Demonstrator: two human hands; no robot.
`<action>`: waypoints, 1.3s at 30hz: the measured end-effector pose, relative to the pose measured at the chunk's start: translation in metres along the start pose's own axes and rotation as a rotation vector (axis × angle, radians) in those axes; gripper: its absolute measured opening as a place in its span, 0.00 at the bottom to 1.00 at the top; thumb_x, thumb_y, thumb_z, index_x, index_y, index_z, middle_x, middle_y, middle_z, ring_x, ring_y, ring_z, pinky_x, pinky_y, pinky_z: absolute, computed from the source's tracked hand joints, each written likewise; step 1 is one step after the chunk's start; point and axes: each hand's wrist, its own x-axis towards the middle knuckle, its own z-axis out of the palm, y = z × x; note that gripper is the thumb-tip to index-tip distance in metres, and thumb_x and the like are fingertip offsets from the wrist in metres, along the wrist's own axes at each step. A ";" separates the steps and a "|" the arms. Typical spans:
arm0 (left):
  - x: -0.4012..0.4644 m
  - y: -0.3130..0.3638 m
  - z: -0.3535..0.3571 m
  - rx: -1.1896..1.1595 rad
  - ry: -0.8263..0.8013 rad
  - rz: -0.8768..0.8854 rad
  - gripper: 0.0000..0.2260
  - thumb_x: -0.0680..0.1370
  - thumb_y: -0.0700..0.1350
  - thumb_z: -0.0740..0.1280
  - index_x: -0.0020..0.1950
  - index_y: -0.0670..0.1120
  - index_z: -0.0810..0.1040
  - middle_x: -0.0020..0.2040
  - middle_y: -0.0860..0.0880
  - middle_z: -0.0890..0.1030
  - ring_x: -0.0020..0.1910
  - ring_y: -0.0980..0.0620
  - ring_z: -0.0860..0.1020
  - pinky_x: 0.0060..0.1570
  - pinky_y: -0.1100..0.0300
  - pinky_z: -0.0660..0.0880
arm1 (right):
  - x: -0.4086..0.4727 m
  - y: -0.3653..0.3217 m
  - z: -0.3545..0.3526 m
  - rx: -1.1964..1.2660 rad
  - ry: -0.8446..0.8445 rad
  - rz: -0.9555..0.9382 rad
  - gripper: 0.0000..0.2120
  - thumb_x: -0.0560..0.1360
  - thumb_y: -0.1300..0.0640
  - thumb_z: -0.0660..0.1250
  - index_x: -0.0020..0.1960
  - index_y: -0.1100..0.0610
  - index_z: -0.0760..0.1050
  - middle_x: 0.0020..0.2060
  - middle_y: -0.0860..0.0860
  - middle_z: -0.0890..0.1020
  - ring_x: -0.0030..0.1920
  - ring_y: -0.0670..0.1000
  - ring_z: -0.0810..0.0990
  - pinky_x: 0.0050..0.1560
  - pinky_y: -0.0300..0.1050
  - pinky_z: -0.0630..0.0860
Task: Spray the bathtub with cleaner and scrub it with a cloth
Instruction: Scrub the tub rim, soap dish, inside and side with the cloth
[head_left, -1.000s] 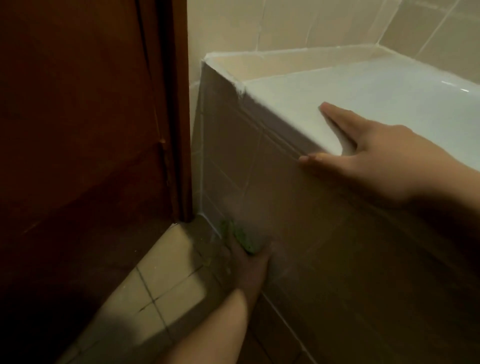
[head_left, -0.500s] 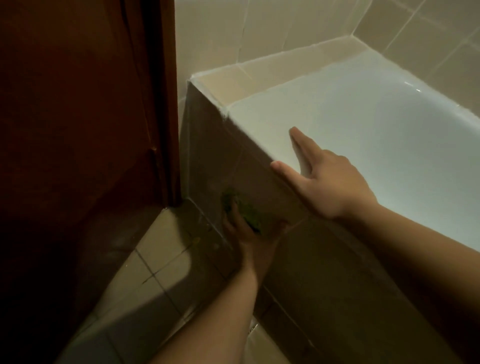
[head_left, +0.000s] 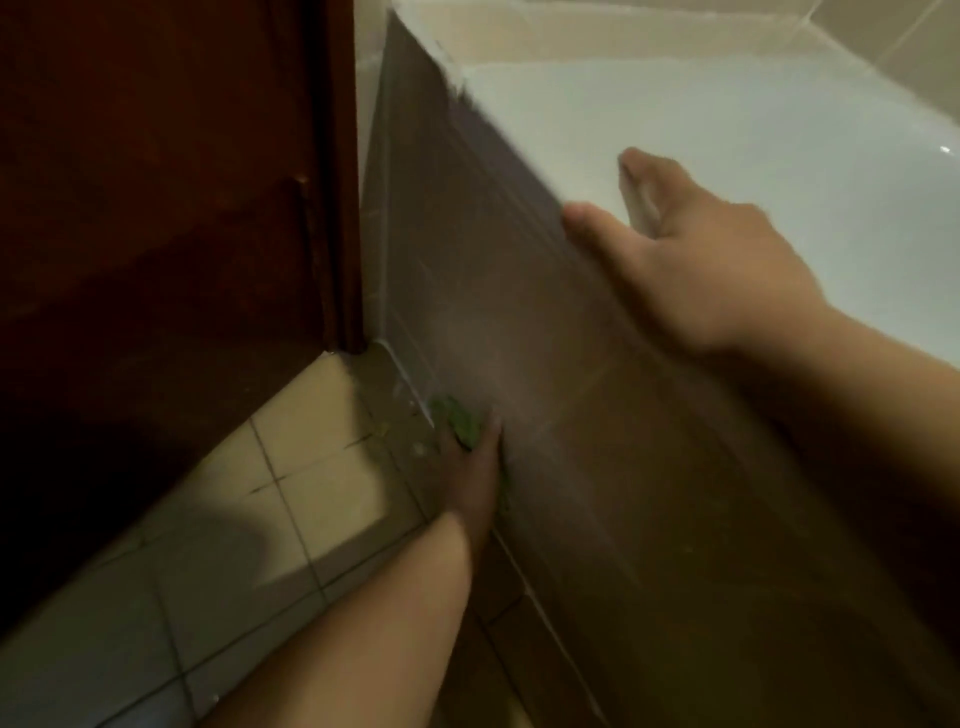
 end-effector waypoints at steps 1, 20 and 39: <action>-0.011 0.020 0.004 -0.040 -0.011 0.081 0.41 0.73 0.64 0.74 0.82 0.59 0.60 0.79 0.52 0.65 0.76 0.49 0.67 0.70 0.58 0.65 | -0.002 0.002 0.002 0.019 -0.018 0.000 0.38 0.78 0.26 0.52 0.82 0.43 0.54 0.78 0.52 0.68 0.74 0.62 0.69 0.70 0.53 0.67; -0.071 -0.002 0.004 0.108 -0.115 0.139 0.52 0.63 0.73 0.76 0.81 0.66 0.53 0.78 0.55 0.59 0.76 0.54 0.62 0.75 0.53 0.62 | -0.019 0.003 -0.015 0.105 0.015 -0.116 0.32 0.82 0.33 0.56 0.79 0.51 0.64 0.77 0.53 0.70 0.74 0.61 0.69 0.71 0.54 0.67; -0.154 0.070 0.025 0.143 -0.107 0.569 0.44 0.64 0.73 0.74 0.75 0.76 0.54 0.78 0.64 0.53 0.77 0.58 0.61 0.75 0.56 0.64 | -0.032 0.022 -0.022 0.135 -0.124 0.089 0.34 0.76 0.24 0.51 0.44 0.55 0.71 0.44 0.53 0.77 0.44 0.55 0.75 0.39 0.49 0.63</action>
